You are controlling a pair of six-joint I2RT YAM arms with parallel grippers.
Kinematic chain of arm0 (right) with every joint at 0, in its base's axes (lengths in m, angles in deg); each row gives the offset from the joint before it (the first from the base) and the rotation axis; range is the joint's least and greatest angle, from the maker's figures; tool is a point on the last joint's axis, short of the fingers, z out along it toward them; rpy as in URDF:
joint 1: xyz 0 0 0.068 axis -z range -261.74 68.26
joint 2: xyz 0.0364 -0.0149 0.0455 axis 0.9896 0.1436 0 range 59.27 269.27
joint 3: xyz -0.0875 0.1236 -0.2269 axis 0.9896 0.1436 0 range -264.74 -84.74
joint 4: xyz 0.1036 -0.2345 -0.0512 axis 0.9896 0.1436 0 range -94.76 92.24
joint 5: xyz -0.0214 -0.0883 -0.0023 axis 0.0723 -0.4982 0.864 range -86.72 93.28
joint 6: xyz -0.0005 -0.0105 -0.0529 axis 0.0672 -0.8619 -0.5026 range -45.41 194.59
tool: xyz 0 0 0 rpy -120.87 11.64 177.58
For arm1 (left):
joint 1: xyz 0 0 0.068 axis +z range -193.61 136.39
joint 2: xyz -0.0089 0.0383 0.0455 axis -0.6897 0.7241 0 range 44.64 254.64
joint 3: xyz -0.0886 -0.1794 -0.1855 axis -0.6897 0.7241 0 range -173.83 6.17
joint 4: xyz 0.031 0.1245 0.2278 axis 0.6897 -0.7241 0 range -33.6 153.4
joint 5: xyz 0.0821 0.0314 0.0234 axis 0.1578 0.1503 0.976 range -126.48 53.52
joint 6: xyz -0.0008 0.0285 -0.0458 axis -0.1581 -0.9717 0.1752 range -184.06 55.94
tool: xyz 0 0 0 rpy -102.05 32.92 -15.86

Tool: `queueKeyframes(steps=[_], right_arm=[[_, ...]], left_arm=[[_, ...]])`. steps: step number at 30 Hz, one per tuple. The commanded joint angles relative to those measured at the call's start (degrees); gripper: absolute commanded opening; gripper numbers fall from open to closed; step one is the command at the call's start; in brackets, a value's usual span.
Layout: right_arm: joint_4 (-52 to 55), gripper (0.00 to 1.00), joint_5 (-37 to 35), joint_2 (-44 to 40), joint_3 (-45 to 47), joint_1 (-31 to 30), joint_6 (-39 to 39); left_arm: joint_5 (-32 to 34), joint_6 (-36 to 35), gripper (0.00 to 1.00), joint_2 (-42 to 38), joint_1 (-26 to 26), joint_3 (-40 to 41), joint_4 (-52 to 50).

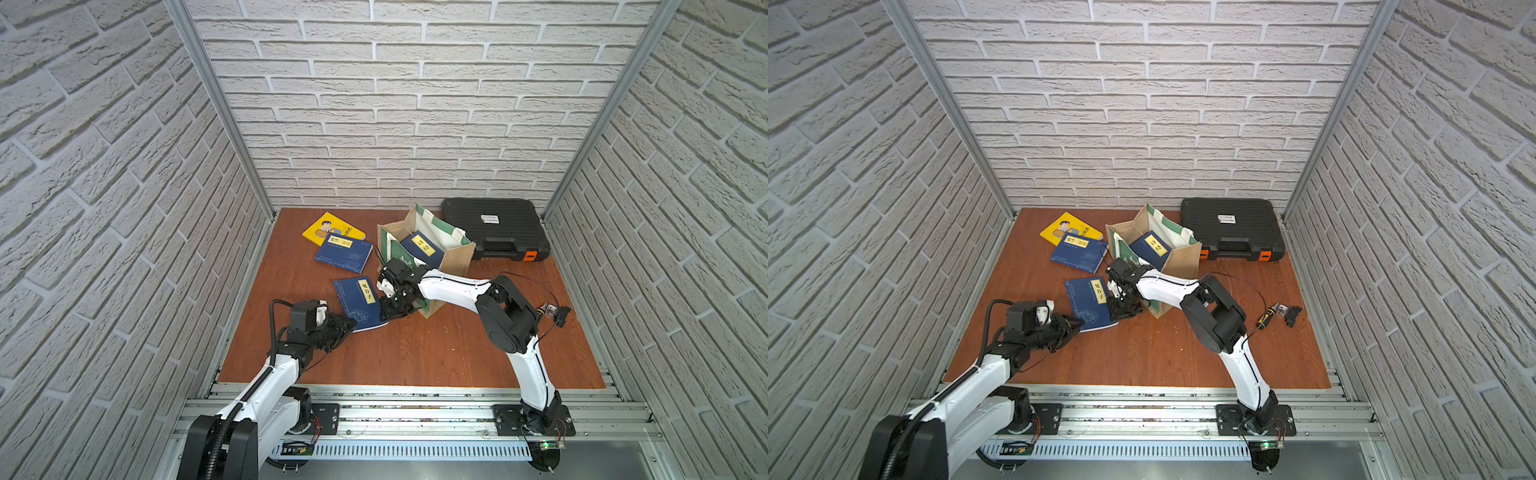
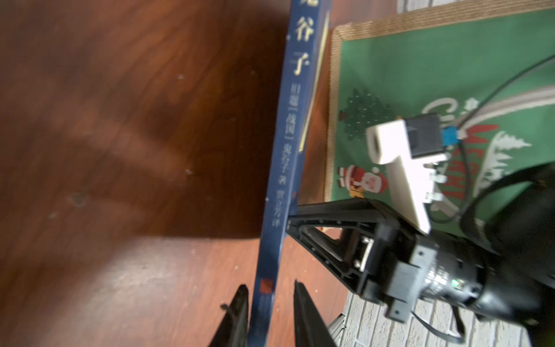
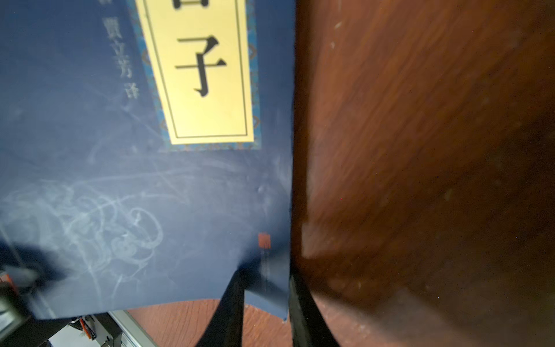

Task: Put the books into the canvas bag
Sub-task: Pick up the book from the center of the board.

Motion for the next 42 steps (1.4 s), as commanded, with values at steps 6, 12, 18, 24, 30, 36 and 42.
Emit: queueKeyframes(steps=[6,12,18,24,30,36,42], right_arm=[[5.08,0.26,-2.22,2.51,2.95,-3.32,0.67],[6.59,0.26,-4.29,-1.12,2.13,-3.76,0.51],[7.65,0.31,-10.22,-13.26,1.50,-5.29,-2.10],[3.89,0.38,-13.51,-26.11,3.36,-6.39,-4.48],[4.27,0.45,-18.66,-35.09,2.33,-6.19,-7.51],[-0.52,0.62,-15.62,-40.24,2.22,-2.89,-7.15],[-2.47,0.66,-6.18,-39.76,0.82,2.11,-3.34]], left_arm=[[-2.45,-1.28,0.27,3.00,-0.84,0.87,8.01],[-1.57,-7.62,0.05,-0.24,-0.82,-5.19,-3.14],[6.52,-21.56,0.00,-9.27,-0.33,-17.73,-25.82],[10.17,-30.06,0.00,-13.18,0.77,-29.41,-35.91],[6.20,-34.01,0.00,-16.61,1.00,-34.89,-32.71],[-6.61,-30.77,0.00,-16.16,1.09,-35.38,-21.00],[-17.52,-16.58,0.00,-15.78,1.09,-29.65,3.91]])
